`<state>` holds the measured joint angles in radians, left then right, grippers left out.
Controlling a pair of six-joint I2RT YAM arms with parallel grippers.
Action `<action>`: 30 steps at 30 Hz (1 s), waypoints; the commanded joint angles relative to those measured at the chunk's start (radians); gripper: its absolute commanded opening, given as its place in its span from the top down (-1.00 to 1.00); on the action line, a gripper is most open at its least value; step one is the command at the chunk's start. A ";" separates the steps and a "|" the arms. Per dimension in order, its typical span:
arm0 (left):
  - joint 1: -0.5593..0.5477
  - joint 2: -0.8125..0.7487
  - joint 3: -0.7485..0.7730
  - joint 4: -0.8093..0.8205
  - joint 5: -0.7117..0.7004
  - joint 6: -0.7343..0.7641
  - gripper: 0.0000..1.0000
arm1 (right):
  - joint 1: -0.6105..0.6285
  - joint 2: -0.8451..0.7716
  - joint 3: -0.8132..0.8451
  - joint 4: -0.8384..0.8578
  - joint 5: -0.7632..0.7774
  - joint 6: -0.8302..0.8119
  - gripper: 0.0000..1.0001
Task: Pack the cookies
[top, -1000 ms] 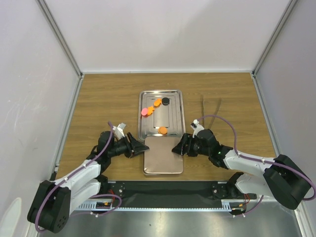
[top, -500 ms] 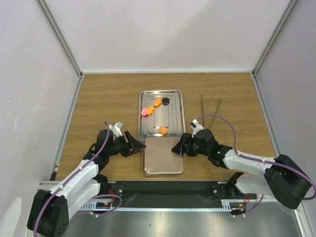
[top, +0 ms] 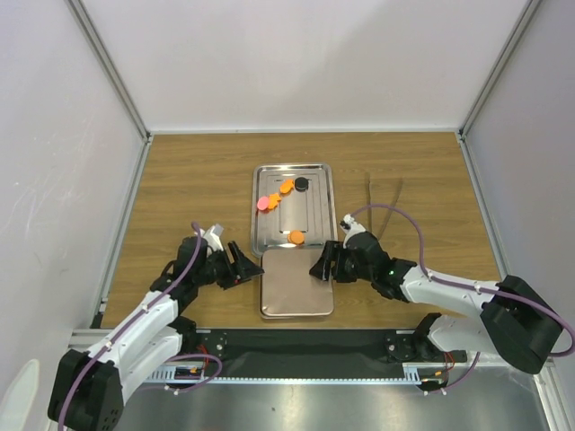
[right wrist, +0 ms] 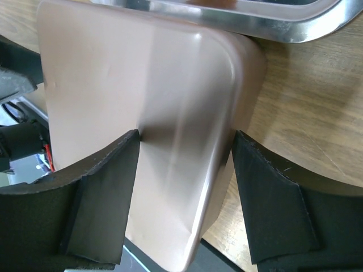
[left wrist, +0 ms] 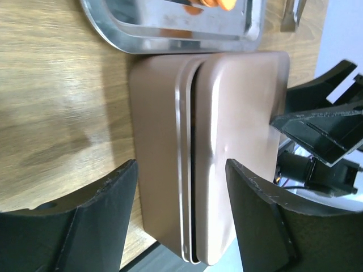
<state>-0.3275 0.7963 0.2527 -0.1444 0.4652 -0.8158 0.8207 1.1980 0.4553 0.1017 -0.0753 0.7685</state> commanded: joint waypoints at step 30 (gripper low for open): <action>-0.265 0.050 0.010 0.141 -0.083 -0.075 -0.33 | 0.238 0.206 0.347 -0.303 0.339 -0.046 -0.78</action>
<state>-0.5625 0.8402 0.2584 -0.1028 0.3458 -0.8436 1.0126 1.3712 0.7502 -0.2085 0.2428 0.7341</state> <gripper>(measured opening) 0.674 0.882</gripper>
